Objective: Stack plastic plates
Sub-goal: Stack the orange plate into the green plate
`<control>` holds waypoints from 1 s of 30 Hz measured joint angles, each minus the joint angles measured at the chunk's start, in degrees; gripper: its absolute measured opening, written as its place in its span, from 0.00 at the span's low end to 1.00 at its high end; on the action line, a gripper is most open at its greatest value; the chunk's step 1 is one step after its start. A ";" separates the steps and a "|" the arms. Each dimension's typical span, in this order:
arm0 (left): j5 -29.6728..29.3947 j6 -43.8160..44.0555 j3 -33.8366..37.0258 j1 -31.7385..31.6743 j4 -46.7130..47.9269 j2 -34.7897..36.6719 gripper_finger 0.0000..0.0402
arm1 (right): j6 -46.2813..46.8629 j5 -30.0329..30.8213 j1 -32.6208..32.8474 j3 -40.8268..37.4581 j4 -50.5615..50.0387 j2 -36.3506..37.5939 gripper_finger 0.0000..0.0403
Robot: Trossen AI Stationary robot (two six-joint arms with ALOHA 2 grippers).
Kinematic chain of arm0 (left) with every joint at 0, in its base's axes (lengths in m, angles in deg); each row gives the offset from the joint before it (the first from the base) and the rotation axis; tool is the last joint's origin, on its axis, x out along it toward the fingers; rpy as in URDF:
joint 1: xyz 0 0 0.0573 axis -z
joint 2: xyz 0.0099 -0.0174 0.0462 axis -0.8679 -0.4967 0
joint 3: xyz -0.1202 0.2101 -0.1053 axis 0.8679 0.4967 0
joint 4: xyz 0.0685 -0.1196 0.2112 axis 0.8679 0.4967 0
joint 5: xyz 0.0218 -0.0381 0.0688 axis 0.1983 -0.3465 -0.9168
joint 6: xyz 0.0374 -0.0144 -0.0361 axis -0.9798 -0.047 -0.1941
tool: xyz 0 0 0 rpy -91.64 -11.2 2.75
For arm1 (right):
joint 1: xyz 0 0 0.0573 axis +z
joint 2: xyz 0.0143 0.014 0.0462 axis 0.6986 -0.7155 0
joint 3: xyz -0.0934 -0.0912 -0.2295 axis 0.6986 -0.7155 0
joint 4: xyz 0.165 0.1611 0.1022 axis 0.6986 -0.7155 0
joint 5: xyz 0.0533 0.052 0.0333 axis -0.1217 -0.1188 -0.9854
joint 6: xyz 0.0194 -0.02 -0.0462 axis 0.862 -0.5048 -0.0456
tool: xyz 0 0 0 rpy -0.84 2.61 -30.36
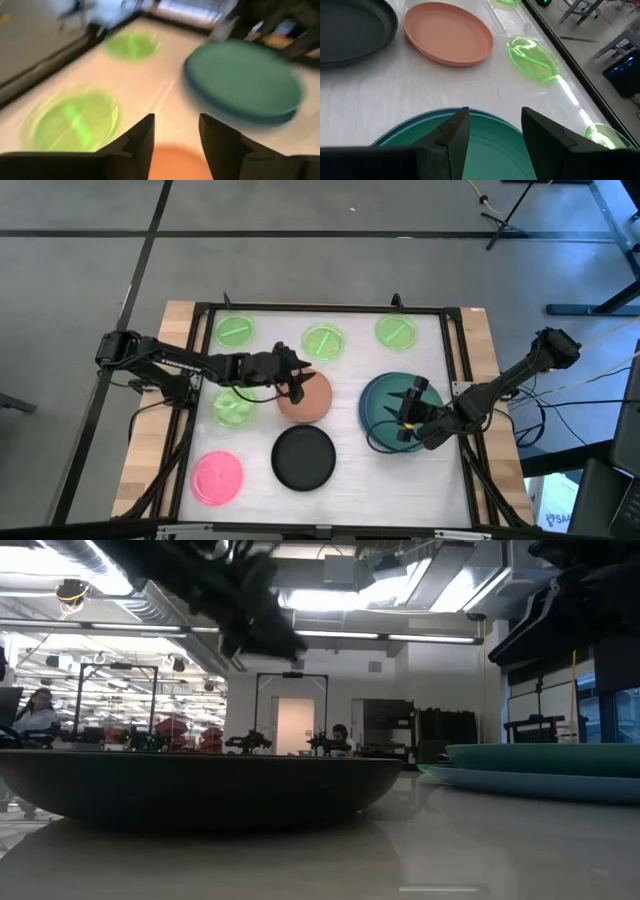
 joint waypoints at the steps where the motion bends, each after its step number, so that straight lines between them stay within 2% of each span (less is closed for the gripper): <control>1: -0.58 1.03 0.00 -0.46 2.22 0.00 0.39 | 0.00 0.01 0.00 0.00 0.31 -0.14 0.43; 7: -5.32 7.32 0.00 -3.15 11.89 0.00 0.41 | -0.07 1.00 0.00 0.00 0.99 -0.19 0.43; 13: -3.06 15.50 0.04 -6.30 24.00 -1.33 0.41 | 0.04 -0.08 0.00 0.00 0.80 -0.19 0.43; 17: -2.38 16.23 0.03 -8.56 27.01 -3.84 0.41 | -1.58 0.38 0.00 0.00 0.91 -0.19 0.43; 22: 7.54 13.02 0.02 -11.91 26.73 -7.97 0.41 | -3.06 1.85 0.00 0.00 2.63 -0.19 0.43; 30: 15.89 8.81 0.00 -15.41 25.14 -12.38 0.41 | -4.59 3.45 0.00 0.00 3.35 -0.19 0.43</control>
